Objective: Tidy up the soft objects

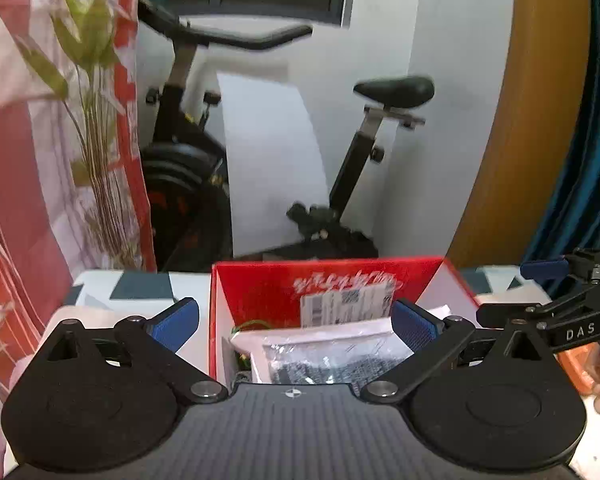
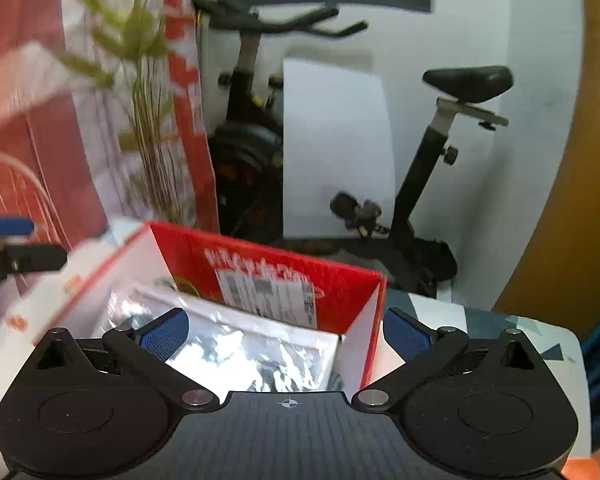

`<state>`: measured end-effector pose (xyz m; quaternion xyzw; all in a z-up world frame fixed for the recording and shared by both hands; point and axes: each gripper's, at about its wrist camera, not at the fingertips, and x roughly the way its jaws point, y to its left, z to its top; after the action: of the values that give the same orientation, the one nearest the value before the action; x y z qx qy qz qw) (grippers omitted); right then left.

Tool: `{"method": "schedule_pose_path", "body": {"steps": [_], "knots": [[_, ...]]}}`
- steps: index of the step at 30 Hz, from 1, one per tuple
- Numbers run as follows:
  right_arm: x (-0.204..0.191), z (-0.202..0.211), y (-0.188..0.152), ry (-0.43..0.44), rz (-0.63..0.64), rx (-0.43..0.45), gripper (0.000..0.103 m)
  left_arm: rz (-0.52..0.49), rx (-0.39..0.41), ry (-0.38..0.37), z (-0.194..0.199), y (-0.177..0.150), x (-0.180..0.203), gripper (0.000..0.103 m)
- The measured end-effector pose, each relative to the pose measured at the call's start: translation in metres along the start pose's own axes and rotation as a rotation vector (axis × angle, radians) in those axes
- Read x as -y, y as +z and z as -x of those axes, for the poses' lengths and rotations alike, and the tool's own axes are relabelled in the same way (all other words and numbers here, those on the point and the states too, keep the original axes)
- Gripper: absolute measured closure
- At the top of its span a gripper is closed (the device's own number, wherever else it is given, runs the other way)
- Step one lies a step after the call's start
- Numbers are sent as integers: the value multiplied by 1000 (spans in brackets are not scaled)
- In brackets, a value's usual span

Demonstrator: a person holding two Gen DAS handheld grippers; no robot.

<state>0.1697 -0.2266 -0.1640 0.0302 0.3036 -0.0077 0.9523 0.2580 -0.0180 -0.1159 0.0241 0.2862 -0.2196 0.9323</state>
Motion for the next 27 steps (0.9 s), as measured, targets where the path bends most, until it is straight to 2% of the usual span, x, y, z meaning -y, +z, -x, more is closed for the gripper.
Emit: {"method": "schedule_pose_path", "body": {"steps": [4, 7, 13, 21, 27], "knots": [[-5, 31, 4, -12, -38, 70, 0, 35, 56, -29, 26, 4, 8, 0], [-10, 56, 4, -32, -54, 111, 0, 61, 81, -24, 42, 6, 12, 0], [-19, 109, 5, -40, -57, 208, 0, 22, 159, 66, 85, 11, 30, 0], [-34, 179, 11, -117, -38, 276, 0, 49, 234, 121, 145, 22, 46, 0], [-48, 225, 4, -132, -33, 332, 0, 6, 295, 199, 189, 20, 66, 0]]}}
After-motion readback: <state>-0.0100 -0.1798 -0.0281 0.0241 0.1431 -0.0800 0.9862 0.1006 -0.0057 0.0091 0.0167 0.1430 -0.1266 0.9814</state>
